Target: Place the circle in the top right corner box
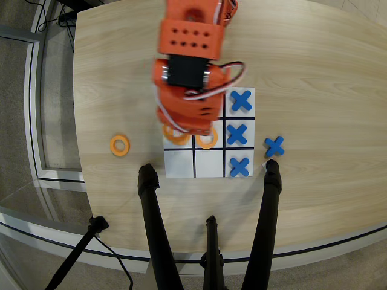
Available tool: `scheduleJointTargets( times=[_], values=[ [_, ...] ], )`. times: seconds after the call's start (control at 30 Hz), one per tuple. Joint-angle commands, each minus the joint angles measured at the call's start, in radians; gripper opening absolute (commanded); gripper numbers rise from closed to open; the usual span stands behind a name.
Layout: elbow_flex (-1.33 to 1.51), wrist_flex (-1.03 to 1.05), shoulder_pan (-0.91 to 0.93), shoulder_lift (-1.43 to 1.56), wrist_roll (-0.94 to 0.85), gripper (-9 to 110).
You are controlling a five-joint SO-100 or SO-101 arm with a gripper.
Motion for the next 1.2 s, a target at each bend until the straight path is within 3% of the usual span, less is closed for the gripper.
scheduleJointTargets(
  times=[0.0,0.37,1.17],
  values=[
    [-0.005,-0.098,-0.052,-0.061,0.052,0],
    [-0.362,-0.146,-0.023,-0.494,0.152,0],
    [-0.724,-0.095,0.032,-0.816,0.166,0]
  ],
)
